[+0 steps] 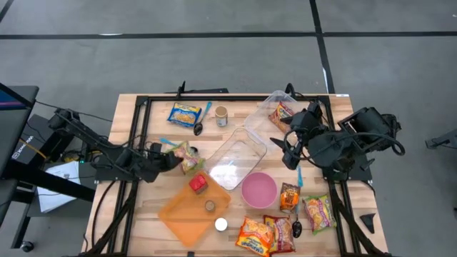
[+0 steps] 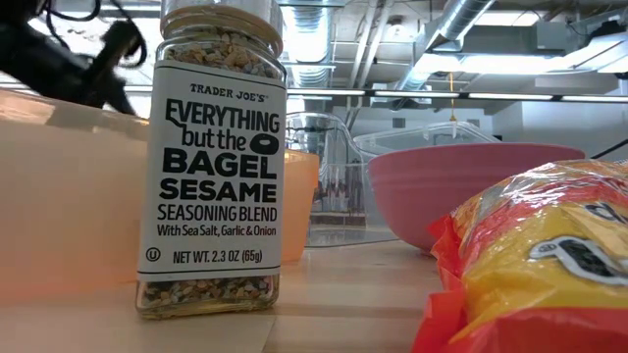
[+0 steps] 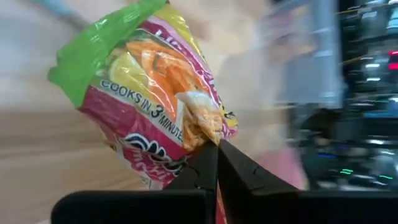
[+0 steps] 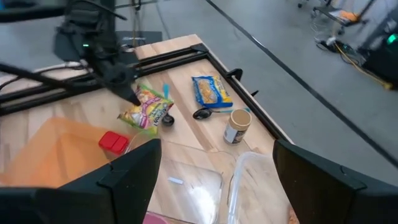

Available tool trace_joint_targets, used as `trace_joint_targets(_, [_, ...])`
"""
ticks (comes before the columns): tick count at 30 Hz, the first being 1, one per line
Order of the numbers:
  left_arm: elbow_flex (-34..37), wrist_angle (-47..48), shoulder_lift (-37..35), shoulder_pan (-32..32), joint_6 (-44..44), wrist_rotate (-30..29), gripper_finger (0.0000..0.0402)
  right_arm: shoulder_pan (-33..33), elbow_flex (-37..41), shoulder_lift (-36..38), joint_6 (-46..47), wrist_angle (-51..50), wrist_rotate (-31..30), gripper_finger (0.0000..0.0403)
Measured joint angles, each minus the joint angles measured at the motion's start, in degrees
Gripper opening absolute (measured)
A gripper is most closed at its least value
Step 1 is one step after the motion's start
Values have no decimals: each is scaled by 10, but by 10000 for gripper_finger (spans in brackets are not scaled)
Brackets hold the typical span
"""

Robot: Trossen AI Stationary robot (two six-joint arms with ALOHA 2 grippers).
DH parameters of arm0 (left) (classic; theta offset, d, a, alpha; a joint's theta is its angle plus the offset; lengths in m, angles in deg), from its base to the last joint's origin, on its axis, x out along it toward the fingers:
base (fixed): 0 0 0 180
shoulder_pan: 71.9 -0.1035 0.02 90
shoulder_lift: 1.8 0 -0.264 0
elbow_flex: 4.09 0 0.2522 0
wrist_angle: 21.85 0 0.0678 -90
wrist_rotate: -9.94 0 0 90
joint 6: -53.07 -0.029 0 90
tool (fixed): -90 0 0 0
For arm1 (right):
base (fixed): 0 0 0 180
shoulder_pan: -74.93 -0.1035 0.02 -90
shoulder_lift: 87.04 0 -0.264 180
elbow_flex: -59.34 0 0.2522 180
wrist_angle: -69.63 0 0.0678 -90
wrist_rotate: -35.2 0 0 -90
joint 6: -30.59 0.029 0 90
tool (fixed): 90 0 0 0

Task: Pick & Place Food Item
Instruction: Put the green noodle pack into the transparent container

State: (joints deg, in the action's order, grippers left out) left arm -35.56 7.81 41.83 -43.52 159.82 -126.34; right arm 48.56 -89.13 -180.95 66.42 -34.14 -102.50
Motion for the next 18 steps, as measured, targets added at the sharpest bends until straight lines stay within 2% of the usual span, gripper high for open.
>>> trace_joint_targets(4, [0, -85, -34, 0, -112, -49, 0, 25, 0, 0, 50, 0, 0, 306])
trace_joint_targets(9, [0, -256, -50, 0, -328, -63, 0, 64, 0, -1, 121, 5, 17, 306])
trace_joint_targets(14, [0, -449, -46, 1, -543, -58, 0, 108, 0, -2, 134, 47, 87, 306])
trace_joint_targets(18, [0, -555, -34, 1, -655, -29, 0, 145, 0, -19, 104, 99, 151, 306])
